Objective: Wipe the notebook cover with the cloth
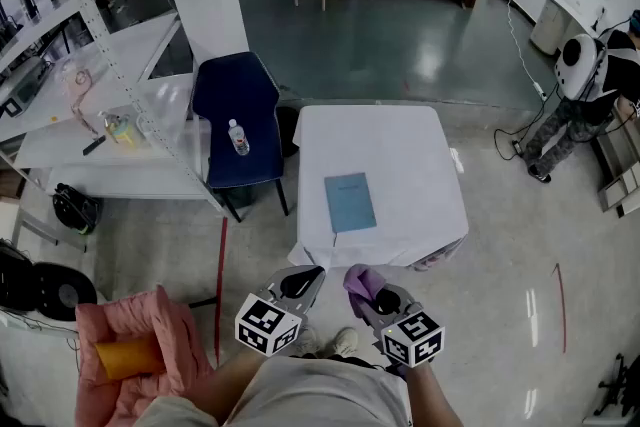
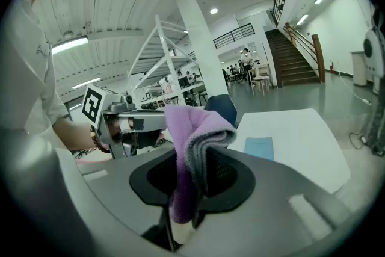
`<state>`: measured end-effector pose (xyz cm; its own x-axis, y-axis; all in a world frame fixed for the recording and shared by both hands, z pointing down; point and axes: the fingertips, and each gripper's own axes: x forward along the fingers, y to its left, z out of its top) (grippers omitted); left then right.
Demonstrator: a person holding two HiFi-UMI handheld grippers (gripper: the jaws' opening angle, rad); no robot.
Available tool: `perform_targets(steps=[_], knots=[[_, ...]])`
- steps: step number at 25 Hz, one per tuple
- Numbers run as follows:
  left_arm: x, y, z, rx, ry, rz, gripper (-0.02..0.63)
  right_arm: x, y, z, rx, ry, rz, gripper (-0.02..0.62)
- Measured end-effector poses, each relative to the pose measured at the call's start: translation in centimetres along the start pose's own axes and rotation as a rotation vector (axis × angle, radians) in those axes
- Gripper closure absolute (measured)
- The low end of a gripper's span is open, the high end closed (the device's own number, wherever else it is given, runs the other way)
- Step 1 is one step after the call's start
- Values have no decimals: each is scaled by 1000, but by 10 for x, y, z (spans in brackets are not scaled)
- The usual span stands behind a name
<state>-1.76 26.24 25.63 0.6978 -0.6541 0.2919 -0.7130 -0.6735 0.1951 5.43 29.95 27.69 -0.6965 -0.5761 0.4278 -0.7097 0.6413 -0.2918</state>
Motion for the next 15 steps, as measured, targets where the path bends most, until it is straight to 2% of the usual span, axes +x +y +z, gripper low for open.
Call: perform_targets(steps=[15], knots=[[5, -19, 6, 7, -8, 20, 606, -15, -5, 4, -12, -23, 37, 486]])
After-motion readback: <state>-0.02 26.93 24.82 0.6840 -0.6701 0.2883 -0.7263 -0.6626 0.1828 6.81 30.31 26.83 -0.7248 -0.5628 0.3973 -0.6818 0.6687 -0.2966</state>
